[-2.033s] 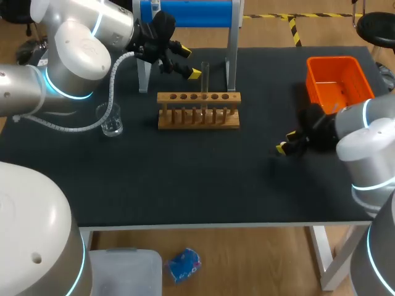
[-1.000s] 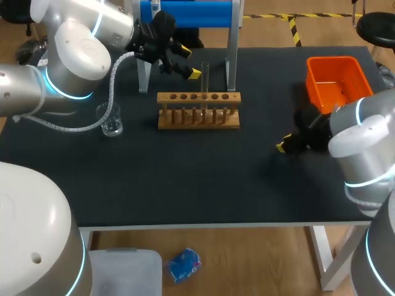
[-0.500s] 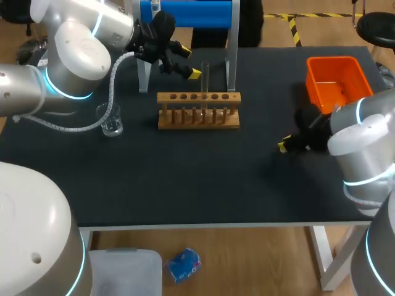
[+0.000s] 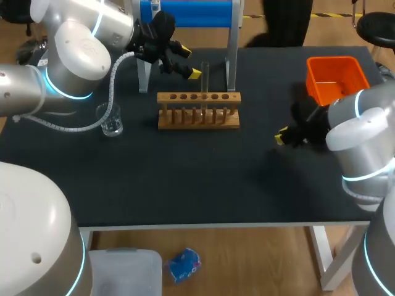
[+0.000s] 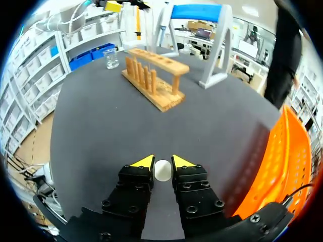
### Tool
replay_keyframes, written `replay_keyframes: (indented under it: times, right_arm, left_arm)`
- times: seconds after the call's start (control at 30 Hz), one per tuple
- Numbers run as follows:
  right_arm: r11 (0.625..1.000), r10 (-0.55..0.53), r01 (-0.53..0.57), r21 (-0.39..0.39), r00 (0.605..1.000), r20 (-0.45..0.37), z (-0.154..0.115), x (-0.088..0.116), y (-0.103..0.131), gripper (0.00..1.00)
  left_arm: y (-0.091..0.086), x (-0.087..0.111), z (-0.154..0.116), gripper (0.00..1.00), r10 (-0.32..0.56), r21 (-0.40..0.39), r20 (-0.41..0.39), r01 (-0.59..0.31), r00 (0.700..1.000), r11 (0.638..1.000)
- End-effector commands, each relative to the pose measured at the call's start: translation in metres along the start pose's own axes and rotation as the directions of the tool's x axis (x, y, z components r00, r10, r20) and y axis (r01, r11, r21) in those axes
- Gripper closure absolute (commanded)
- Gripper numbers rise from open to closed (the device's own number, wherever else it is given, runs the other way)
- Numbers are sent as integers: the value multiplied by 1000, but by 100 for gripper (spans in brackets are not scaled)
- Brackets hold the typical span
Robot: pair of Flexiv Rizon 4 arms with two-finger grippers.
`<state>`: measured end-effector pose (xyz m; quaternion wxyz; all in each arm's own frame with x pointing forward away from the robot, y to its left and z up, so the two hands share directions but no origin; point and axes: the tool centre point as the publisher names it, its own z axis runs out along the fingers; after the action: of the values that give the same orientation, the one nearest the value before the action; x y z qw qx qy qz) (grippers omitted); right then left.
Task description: Invert the test tube, pick up the pipette, mount the tip to pipette, aspirate from beaker and dispense into the tube, eject the tip, return the pipette, and cap with the stopper.
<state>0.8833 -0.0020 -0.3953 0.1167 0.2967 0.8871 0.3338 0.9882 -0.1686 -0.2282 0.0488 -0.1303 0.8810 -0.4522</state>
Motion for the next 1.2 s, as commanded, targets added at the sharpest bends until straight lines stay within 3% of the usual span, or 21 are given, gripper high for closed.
replay_keyframes:
  times: [0.03, 0.43, 0.77, 0.9, 1.0, 1.2]
  right_arm:
    - [999, -14, 16, 34, 998, -62, -33, -5, 23, 100]
    - [986, -164, 158, -50, 971, -174, -70, -2, 91, 100]
    - [972, -233, 220, -87, 950, -207, -75, 0, 155, 100]
    - [957, -279, 251, -147, 935, -220, -85, 2, 181, 100]
    - [945, -310, 278, -169, 928, -206, -86, 8, 195, 100]
    - [945, -310, 278, -169, 928, -206, -86, 8, 195, 100]
  left_arm:
    - [-1, -1, -1, 0, -1, -5, -3, 1, 1000, 1000]
    - [-1, -1, -1, 0, -1, -5, -3, 1, 1000, 1000]
    - [-1, -1, -1, 0, -1, -5, -3, 1, 1000, 1000]
    - [-1, -1, -1, 0, -1, -5, -3, 1, 1000, 1000]
    - [-1, -1, -1, 0, -1, -5, -3, 1, 1000, 1000]
    - [-1, -1, -1, 0, -1, -5, -3, 1, 1000, 1000]
